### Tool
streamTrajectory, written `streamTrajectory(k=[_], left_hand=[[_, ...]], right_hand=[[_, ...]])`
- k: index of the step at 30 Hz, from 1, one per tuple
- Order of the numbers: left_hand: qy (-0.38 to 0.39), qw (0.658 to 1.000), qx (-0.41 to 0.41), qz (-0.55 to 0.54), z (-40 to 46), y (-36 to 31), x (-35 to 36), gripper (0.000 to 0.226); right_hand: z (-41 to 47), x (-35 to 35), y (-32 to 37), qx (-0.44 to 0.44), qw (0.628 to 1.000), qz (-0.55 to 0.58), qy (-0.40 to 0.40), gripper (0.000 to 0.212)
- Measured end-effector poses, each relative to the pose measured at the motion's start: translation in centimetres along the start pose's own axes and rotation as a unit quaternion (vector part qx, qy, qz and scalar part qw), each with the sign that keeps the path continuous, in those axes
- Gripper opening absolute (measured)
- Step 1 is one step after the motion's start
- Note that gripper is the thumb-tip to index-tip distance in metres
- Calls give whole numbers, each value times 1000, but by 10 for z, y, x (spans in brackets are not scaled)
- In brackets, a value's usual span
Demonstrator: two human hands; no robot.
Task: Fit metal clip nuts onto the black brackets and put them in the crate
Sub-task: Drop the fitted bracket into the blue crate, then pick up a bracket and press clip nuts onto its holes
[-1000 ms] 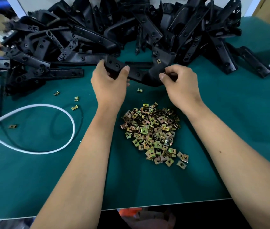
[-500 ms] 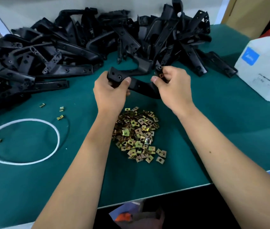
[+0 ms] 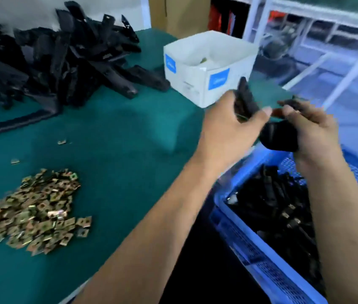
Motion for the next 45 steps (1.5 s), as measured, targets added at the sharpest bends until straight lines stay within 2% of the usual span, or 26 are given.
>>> streamTrajectory(k=[3, 6, 11, 14, 16, 19, 21, 24, 28, 32, 35, 37, 41, 45], left_hand=[[86, 993, -7, 83, -14, 12, 98, 29], [178, 971, -107, 118, -28, 69, 161, 39], [294, 906, -295, 73, -67, 169, 193, 68], [326, 882, -332, 79, -83, 192, 193, 81], [316, 891, -318, 67, -80, 190, 193, 74], [247, 937, -245, 39, -56, 164, 186, 52], [185, 970, -151, 42, -34, 132, 173, 34], [115, 992, -44, 27, -12, 79, 146, 17], [43, 998, 37, -38, 7, 21, 95, 9], [-97, 989, 100, -45, 12, -4, 2, 3], [-184, 979, 79, -38, 8, 3, -77, 4], [-233, 970, 67, -12, 0, 8, -132, 5], [-317, 944, 56, 64, -32, 16, -237, 7], [-351, 934, -43, 52, -68, 45, -334, 6]], right_hand=[[-14, -76, -47, 98, 992, 28, -73, 16], [-34, -136, -110, 198, 969, 16, -148, 14], [-69, -223, -191, 296, 894, -107, -320, 21], [-85, -246, -212, 359, 843, -156, -368, 27], [-86, -244, -214, 362, 833, -174, -381, 30], [-72, -223, -193, 313, 834, -257, -375, 35], [-56, -196, -169, 251, 850, -304, -349, 33], [-30, -140, -121, 119, 885, -341, -295, 27], [-7, -54, -43, -66, 913, -328, -234, 16], [-2, 50, 14, -179, 920, -321, -137, 12], [-7, 142, 24, -191, 930, -315, -8, 13], [-20, 206, 22, -189, 922, -327, 83, 15], [-67, 318, 7, -181, 892, -337, 242, 24], [-127, 409, -7, -205, 839, -362, 349, 30]])
Point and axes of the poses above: each hand's wrist, its own z-axis towards the middle knuckle, its own x-axis out of the palm, y = z × x, the point moved 9 cm from there along z, towards the middle knuckle, and after that the axes turned 2 degrees about -x, right-handed, at the moved point
